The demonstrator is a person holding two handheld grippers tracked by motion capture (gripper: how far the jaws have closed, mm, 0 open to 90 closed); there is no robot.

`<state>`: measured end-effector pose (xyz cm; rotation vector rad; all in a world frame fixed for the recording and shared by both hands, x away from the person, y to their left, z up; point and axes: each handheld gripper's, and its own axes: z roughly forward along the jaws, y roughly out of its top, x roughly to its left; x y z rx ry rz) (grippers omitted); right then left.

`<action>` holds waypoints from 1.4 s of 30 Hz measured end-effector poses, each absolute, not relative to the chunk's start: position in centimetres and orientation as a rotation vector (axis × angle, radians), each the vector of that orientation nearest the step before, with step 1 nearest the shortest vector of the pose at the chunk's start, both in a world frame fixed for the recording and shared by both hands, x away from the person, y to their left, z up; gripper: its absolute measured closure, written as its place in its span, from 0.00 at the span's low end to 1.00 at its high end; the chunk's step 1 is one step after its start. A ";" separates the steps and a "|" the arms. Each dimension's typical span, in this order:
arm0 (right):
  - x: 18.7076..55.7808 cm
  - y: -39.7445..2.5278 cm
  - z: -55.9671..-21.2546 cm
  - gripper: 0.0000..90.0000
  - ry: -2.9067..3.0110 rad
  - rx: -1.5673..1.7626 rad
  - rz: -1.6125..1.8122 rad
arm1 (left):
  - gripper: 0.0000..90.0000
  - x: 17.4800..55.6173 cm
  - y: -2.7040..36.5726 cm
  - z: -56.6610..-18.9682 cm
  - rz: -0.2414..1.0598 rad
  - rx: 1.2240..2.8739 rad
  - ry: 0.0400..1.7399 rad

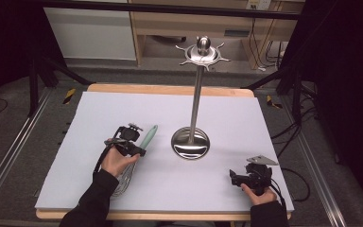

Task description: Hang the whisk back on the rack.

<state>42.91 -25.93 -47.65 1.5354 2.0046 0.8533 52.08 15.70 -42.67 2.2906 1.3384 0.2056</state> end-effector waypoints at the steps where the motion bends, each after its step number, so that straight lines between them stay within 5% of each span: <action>1: 42.9 -25.9 -47.7 0.08 2.004 1.531 0.851 | 0.76 51.8 15.8 -42.4 0.211 2.280 1.326; 42: 42.7 -26.0 -47.6 0.08 1.998 1.528 0.846 | 0.76 44.7 22.3 -37.3 0.380 1.930 1.121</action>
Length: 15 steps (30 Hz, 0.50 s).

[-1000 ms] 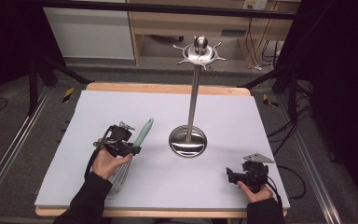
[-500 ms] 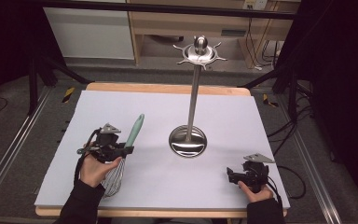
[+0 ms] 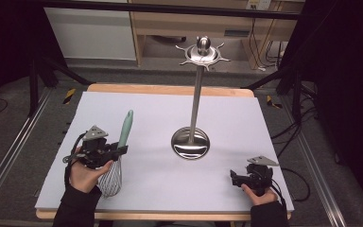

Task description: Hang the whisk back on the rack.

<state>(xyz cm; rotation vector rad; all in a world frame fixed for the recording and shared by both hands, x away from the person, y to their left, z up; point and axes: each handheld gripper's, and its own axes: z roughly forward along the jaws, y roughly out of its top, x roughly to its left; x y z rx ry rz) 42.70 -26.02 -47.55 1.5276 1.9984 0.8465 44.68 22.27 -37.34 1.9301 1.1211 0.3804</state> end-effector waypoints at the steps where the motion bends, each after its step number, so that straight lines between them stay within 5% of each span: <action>1: 42.7 -26.0 -47.6 0.08 1.998 1.527 0.850 | 0.76 44.5 22.4 -37.1 0.378 1.924 1.114; 15: 42.7 -26.1 -47.5 0.08 1.992 1.529 0.848 | 0.76 42.9 23.0 -35.4 0.470 1.816 1.036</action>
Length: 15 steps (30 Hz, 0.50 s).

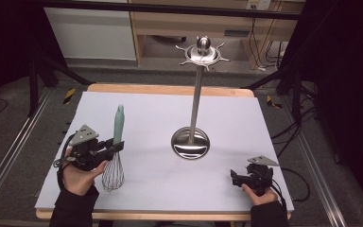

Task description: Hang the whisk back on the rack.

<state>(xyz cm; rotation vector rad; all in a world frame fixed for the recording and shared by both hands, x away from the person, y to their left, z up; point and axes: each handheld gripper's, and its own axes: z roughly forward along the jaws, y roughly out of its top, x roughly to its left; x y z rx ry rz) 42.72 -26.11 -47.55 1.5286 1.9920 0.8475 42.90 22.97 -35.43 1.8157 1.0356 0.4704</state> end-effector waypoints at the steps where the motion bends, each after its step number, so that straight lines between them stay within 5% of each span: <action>1: 42.7 -26.1 -47.5 0.08 1.992 1.528 0.848 | 0.76 42.8 23.0 -35.3 0.467 1.810 1.032; 15: 42.9 -26.0 -47.6 0.08 1.992 1.530 0.842 | 0.76 42.3 22.2 -33.5 0.516 1.755 0.948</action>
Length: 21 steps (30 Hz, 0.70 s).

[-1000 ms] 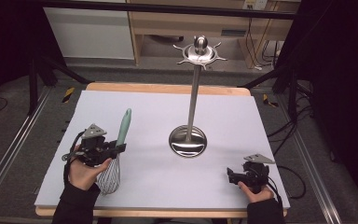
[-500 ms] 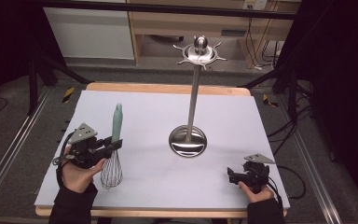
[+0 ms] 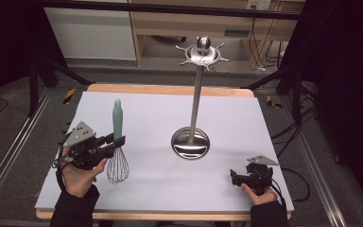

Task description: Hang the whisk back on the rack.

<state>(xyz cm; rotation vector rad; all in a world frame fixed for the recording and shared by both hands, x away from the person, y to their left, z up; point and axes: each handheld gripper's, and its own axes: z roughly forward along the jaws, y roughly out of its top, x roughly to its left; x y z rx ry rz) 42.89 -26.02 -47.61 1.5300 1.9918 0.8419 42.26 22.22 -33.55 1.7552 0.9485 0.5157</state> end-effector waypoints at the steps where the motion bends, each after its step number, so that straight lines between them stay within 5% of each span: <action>1: 42.9 -26.0 -47.6 0.08 1.991 1.531 0.843 | 0.76 42.3 22.1 -33.4 0.515 1.751 0.943; 21: 43.1 -25.9 -47.6 0.08 1.989 1.518 0.829 | 0.76 43.8 19.5 -30.7 0.530 1.741 0.861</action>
